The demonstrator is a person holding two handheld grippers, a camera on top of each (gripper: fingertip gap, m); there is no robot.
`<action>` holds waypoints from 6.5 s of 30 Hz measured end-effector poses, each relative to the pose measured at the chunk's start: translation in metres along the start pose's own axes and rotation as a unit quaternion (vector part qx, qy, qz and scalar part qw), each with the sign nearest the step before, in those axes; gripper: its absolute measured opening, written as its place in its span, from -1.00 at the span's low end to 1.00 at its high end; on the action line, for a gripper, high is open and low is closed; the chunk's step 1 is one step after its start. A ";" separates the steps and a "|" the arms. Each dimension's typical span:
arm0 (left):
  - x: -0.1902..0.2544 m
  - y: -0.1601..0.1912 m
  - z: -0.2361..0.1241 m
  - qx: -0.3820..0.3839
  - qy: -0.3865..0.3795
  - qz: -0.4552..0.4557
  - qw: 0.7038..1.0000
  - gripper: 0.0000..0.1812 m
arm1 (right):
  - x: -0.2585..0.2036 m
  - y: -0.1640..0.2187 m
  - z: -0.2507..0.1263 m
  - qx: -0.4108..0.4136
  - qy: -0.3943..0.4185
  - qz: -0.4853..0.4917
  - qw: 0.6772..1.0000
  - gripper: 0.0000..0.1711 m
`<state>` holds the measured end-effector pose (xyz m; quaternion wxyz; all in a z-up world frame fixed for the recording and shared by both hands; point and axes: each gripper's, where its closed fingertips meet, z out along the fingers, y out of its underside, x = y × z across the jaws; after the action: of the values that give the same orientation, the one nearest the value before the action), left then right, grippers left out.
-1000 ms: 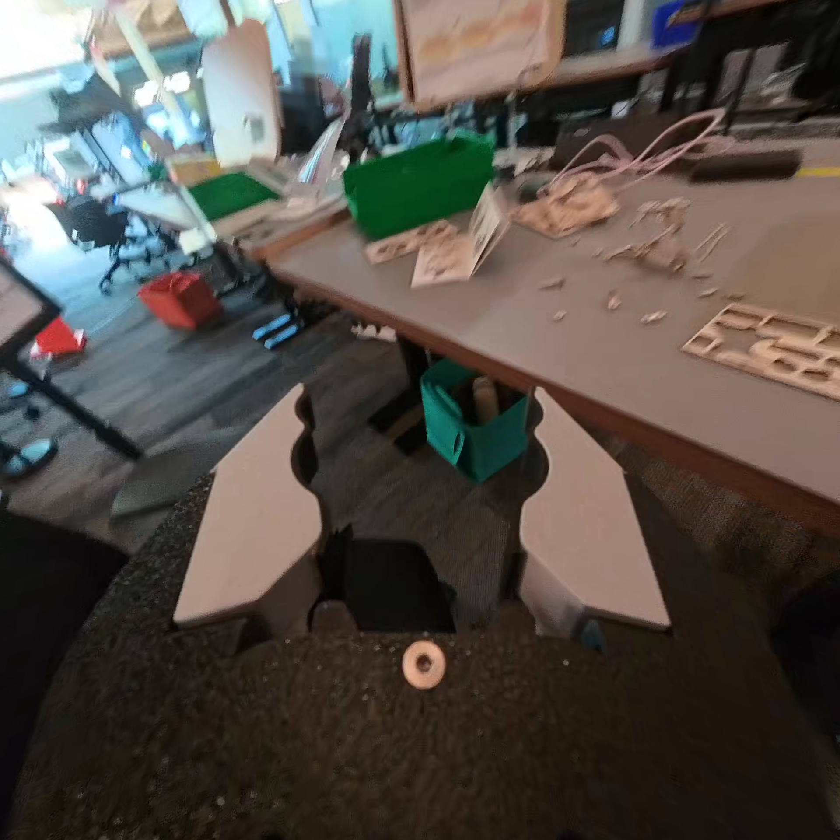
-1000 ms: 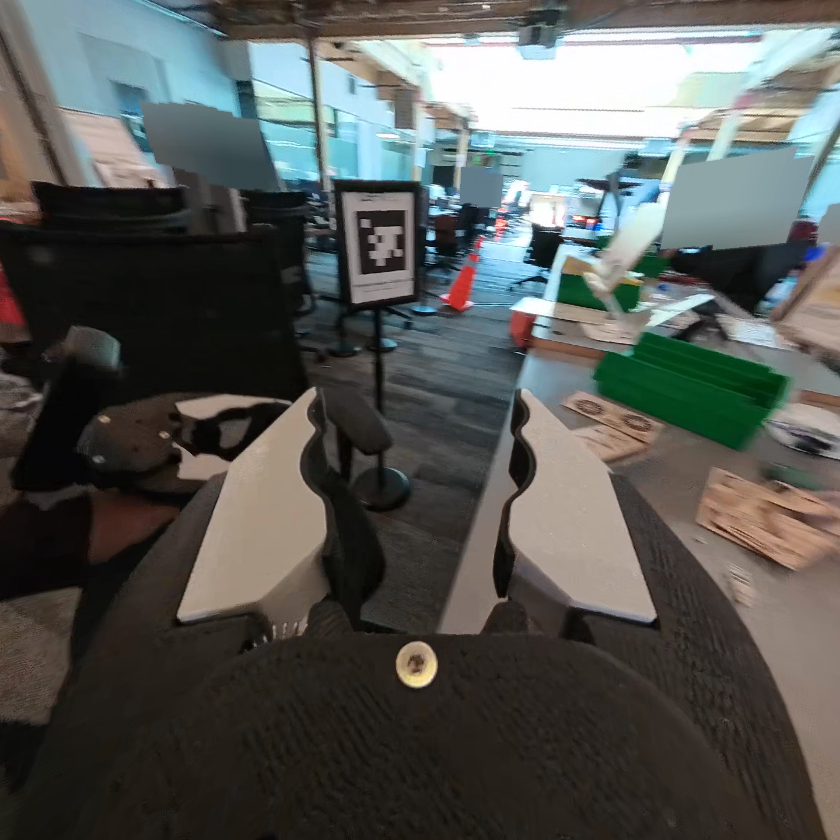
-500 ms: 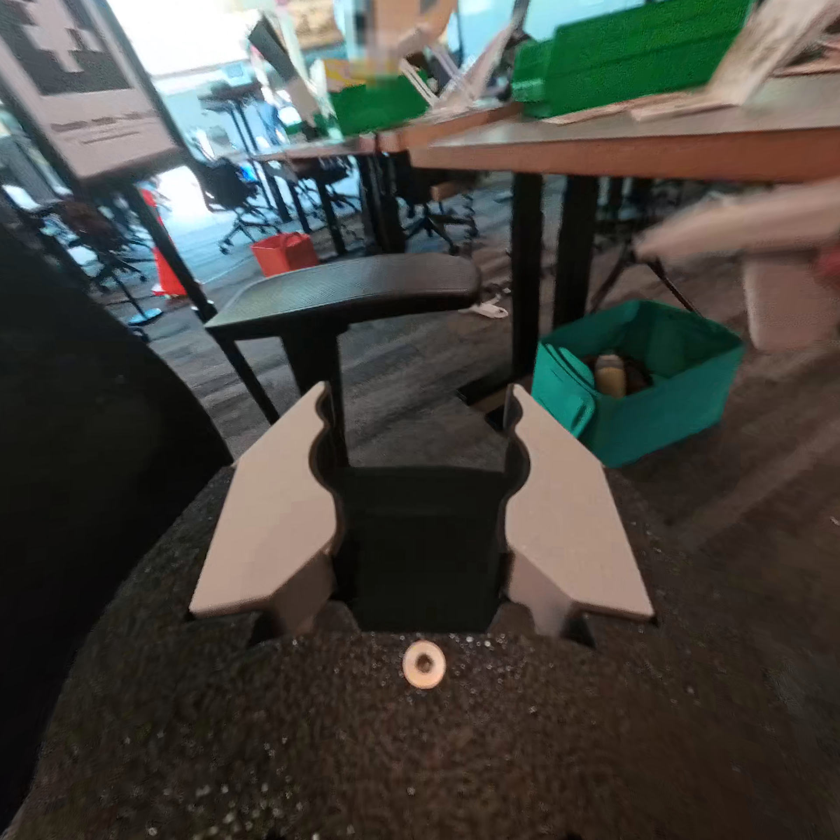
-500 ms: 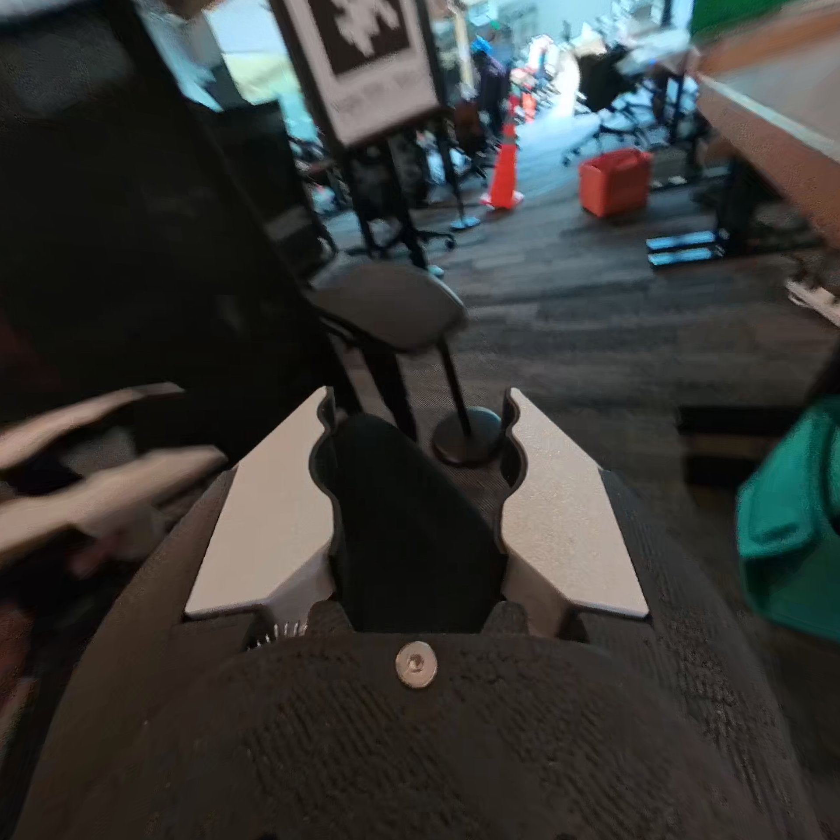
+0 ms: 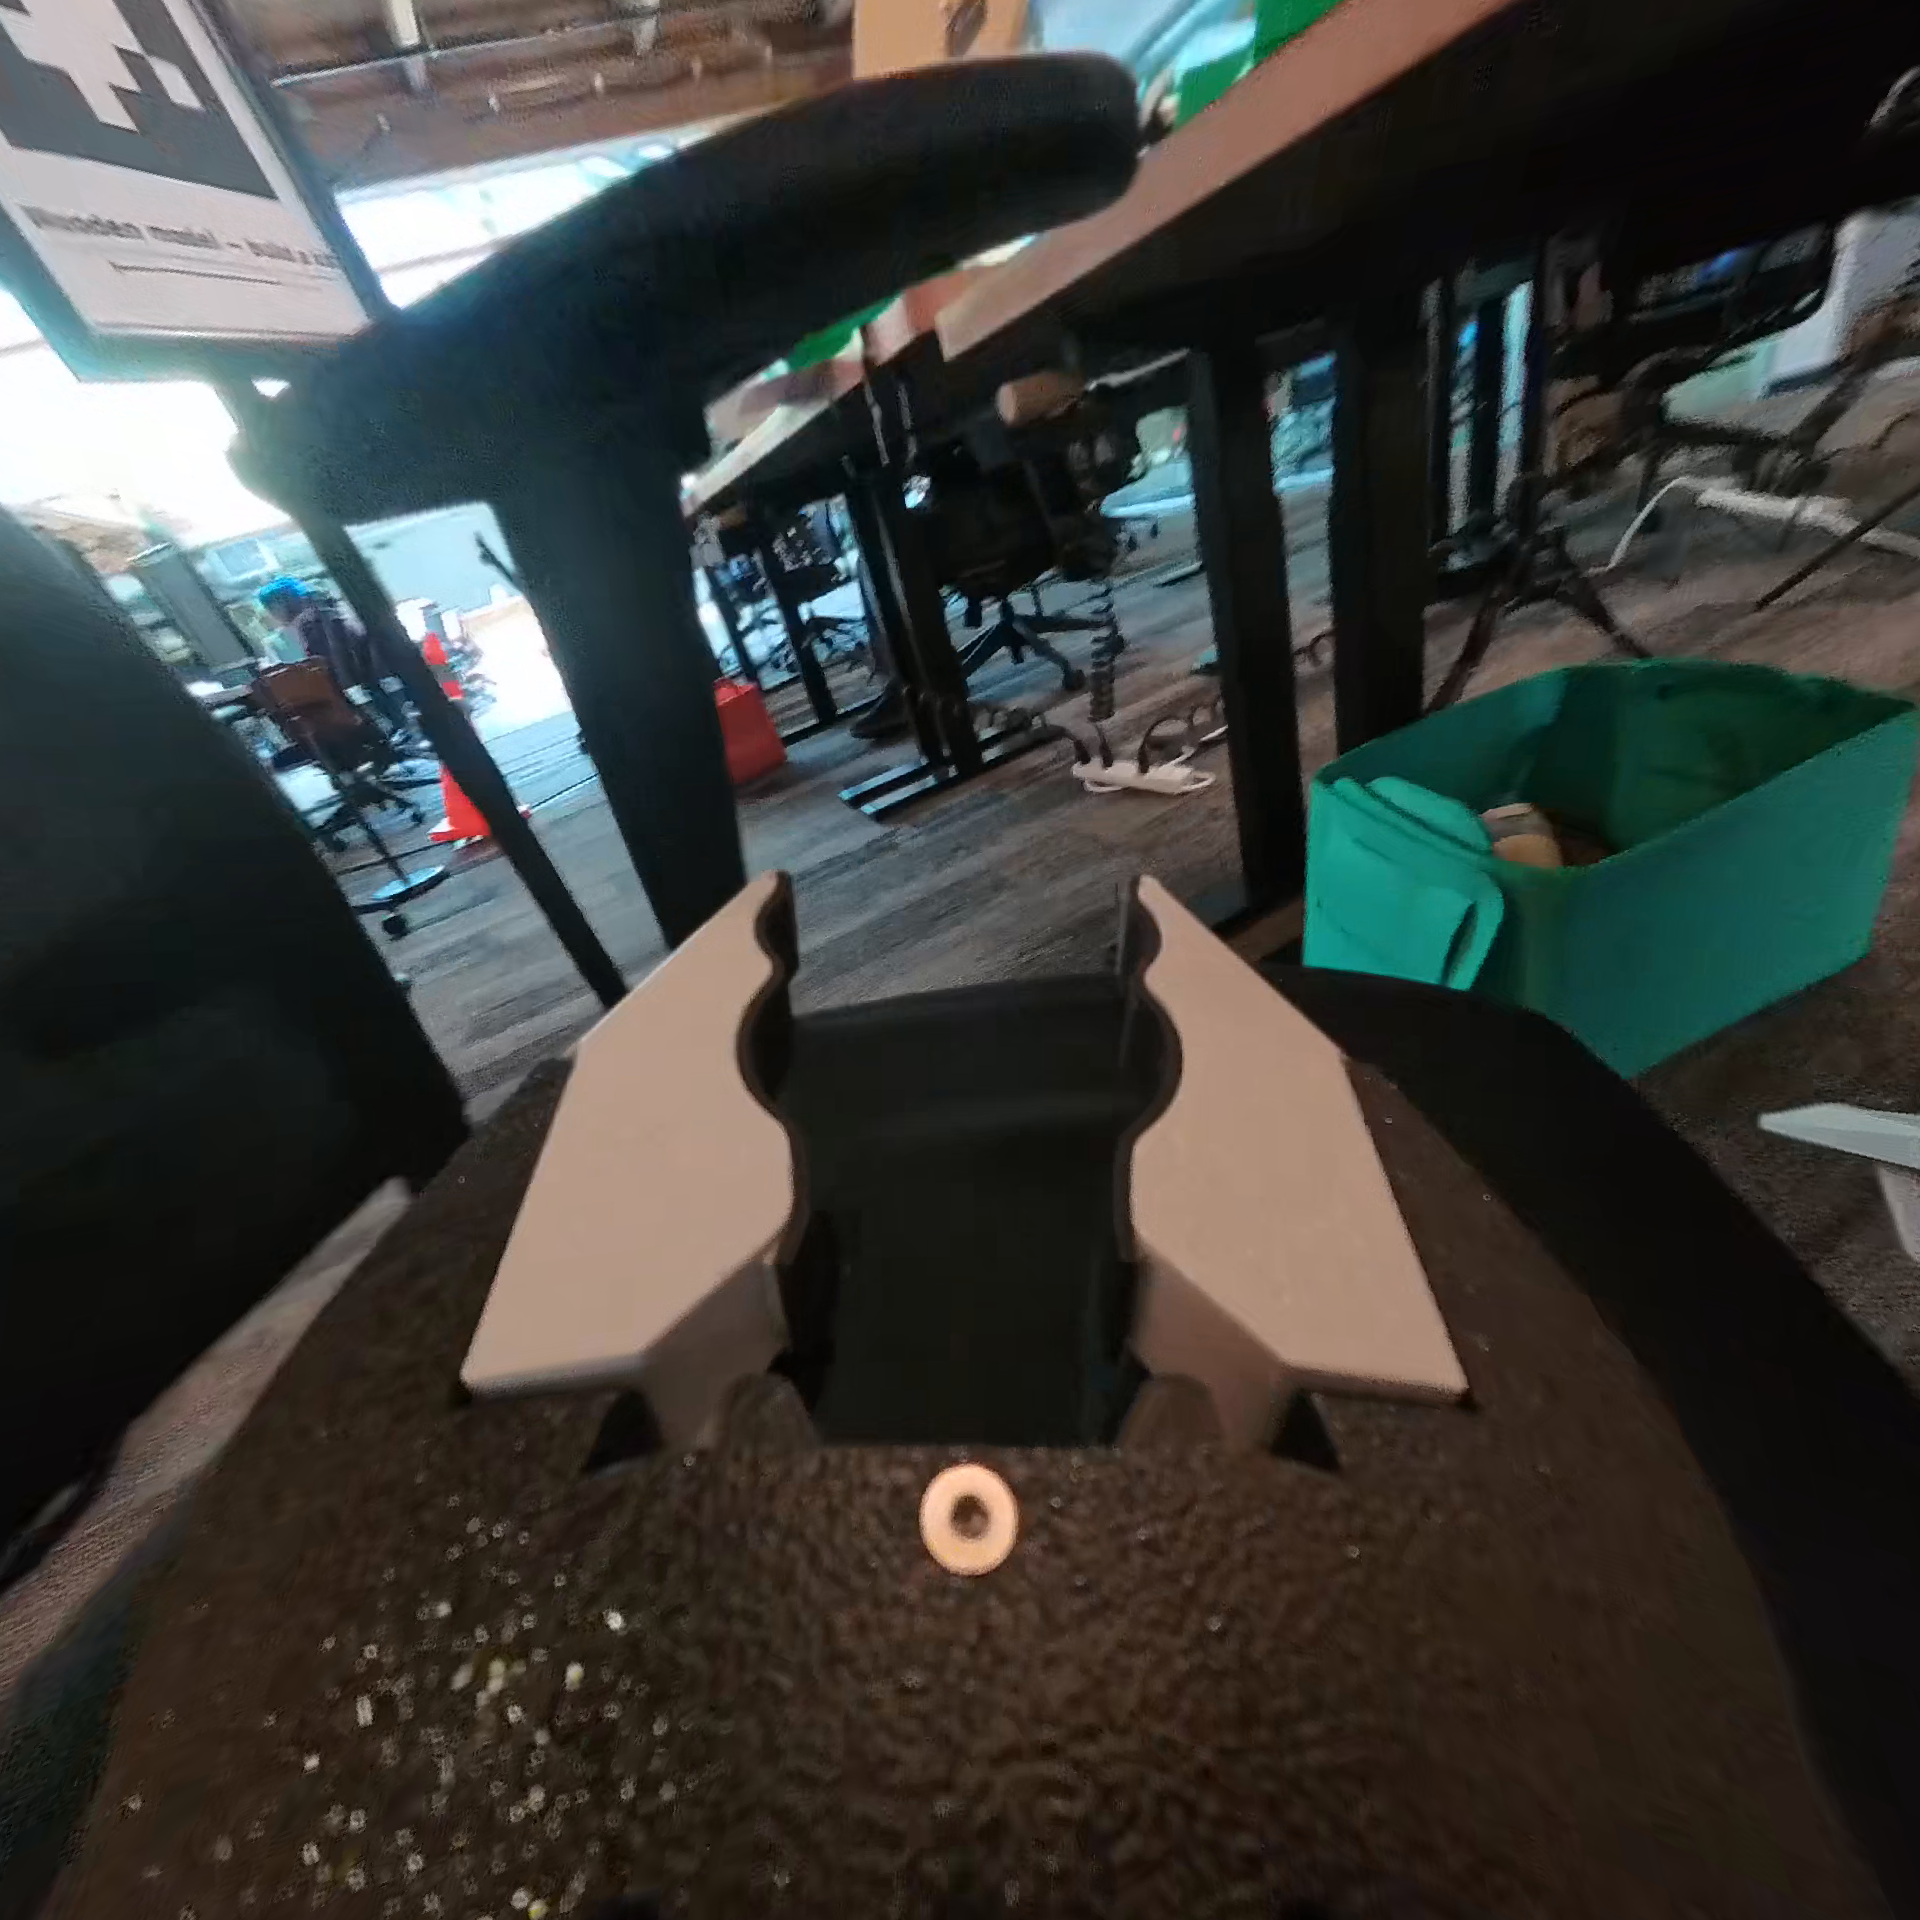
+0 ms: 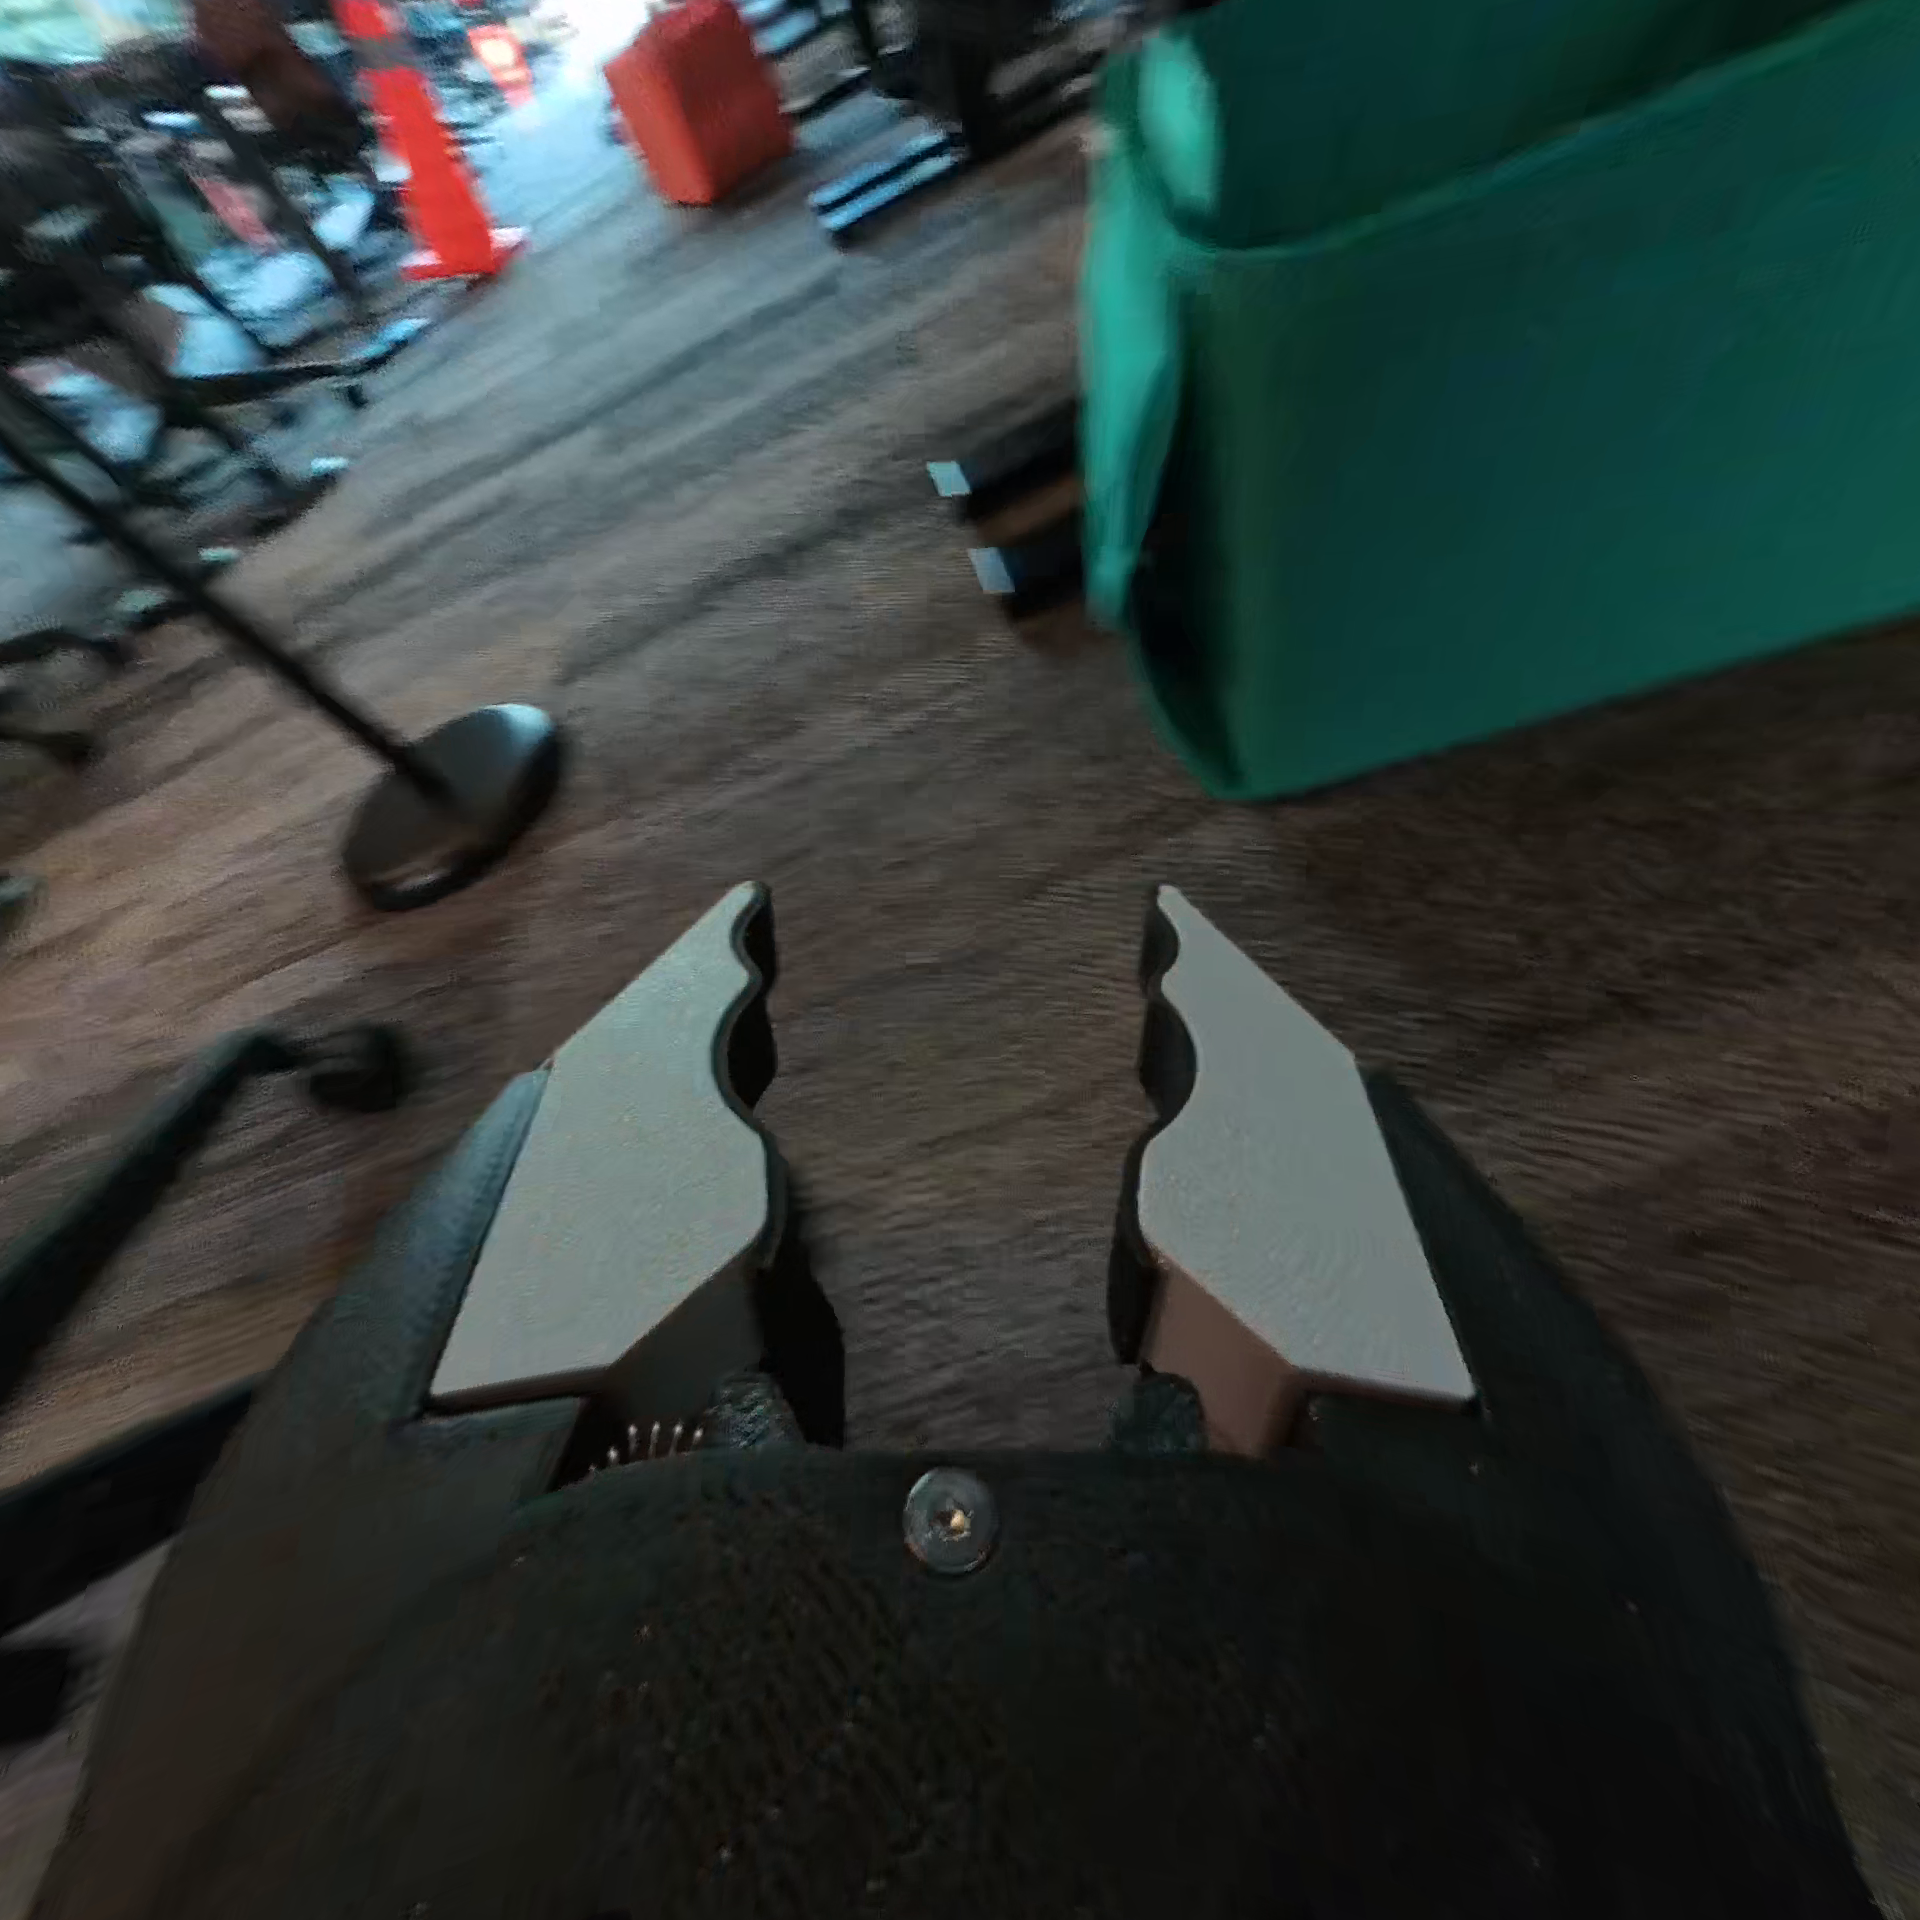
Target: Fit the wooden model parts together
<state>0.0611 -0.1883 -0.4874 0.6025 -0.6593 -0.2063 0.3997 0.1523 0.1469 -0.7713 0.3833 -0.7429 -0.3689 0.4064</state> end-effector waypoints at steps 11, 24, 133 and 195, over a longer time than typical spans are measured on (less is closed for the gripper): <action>0.049 -0.002 0.000 0.027 0.084 0.024 0.996 -0.28 | 0.396 0.072 -0.023 -0.147 0.231 -0.091 0.958 -0.46; 0.035 0.009 -0.002 -0.001 0.057 0.001 0.998 -0.28 | 0.505 0.115 -0.002 -0.224 0.196 -0.105 0.949 -0.70; 0.105 -0.145 -0.085 -0.230 0.138 -0.333 0.904 0.57 | -0.133 -0.475 -0.298 0.023 -0.031 -0.398 0.917 -0.92; 0.396 -0.410 0.180 0.087 0.599 0.102 0.789 -0.12 | 0.046 -0.525 -0.552 0.279 0.375 -0.030 0.884 -0.74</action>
<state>0.2430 0.3007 -0.1964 0.6153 -0.7288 0.3004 0.0000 0.5356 0.2658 -0.1222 0.6964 -0.6907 -0.0916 0.1721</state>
